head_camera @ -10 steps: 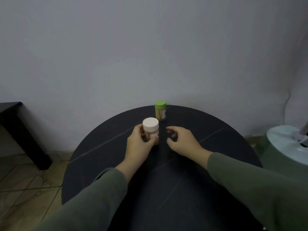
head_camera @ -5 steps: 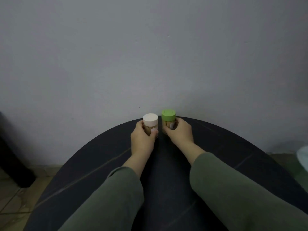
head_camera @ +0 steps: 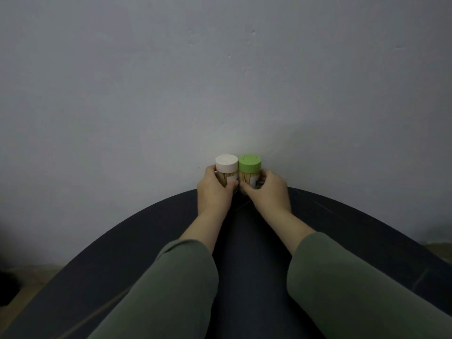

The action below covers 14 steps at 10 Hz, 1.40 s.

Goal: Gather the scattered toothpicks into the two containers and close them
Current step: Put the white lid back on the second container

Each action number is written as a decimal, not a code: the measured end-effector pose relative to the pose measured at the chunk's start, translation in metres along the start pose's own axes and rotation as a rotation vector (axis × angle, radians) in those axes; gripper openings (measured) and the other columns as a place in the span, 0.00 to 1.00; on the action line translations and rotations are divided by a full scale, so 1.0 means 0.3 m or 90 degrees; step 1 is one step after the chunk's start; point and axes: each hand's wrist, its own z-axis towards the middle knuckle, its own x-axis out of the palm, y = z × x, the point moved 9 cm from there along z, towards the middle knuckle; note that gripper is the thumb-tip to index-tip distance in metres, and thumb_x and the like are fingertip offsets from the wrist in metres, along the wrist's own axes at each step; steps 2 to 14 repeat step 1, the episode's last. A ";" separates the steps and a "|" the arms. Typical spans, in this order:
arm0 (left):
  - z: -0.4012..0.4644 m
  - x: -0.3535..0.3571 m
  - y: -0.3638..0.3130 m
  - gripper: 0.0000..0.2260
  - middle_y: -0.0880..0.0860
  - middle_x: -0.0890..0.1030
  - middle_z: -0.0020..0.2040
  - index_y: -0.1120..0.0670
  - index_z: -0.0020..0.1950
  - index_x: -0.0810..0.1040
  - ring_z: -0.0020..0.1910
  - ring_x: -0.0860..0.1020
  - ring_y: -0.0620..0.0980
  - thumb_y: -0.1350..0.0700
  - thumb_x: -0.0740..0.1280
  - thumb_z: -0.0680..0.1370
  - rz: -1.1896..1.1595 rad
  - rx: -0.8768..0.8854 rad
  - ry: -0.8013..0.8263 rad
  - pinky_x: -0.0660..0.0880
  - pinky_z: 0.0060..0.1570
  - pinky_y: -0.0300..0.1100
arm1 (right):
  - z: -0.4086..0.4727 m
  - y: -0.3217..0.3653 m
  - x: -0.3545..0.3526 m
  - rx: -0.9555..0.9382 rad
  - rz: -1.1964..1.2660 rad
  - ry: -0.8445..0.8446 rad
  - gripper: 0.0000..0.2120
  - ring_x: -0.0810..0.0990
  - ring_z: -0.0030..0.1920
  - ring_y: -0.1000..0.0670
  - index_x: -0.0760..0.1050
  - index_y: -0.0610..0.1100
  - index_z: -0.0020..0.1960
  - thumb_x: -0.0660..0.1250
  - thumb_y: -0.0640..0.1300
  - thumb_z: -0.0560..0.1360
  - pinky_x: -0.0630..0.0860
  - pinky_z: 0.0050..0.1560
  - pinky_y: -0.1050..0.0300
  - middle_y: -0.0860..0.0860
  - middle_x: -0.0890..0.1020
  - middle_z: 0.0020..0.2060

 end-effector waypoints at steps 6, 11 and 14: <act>-0.003 0.000 0.001 0.22 0.53 0.79 0.59 0.55 0.67 0.71 0.57 0.77 0.49 0.55 0.72 0.75 0.023 0.015 0.010 0.70 0.50 0.38 | -0.001 0.002 0.004 -0.009 -0.003 0.018 0.27 0.79 0.58 0.45 0.73 0.42 0.63 0.76 0.50 0.69 0.75 0.61 0.45 0.46 0.80 0.57; -0.003 0.000 0.001 0.22 0.53 0.79 0.59 0.55 0.67 0.71 0.57 0.77 0.49 0.55 0.72 0.75 0.023 0.015 0.010 0.70 0.50 0.38 | -0.001 0.002 0.004 -0.009 -0.003 0.018 0.27 0.79 0.58 0.45 0.73 0.42 0.63 0.76 0.50 0.69 0.75 0.61 0.45 0.46 0.80 0.57; -0.003 0.000 0.001 0.22 0.53 0.79 0.59 0.55 0.67 0.71 0.57 0.77 0.49 0.55 0.72 0.75 0.023 0.015 0.010 0.70 0.50 0.38 | -0.001 0.002 0.004 -0.009 -0.003 0.018 0.27 0.79 0.58 0.45 0.73 0.42 0.63 0.76 0.50 0.69 0.75 0.61 0.45 0.46 0.80 0.57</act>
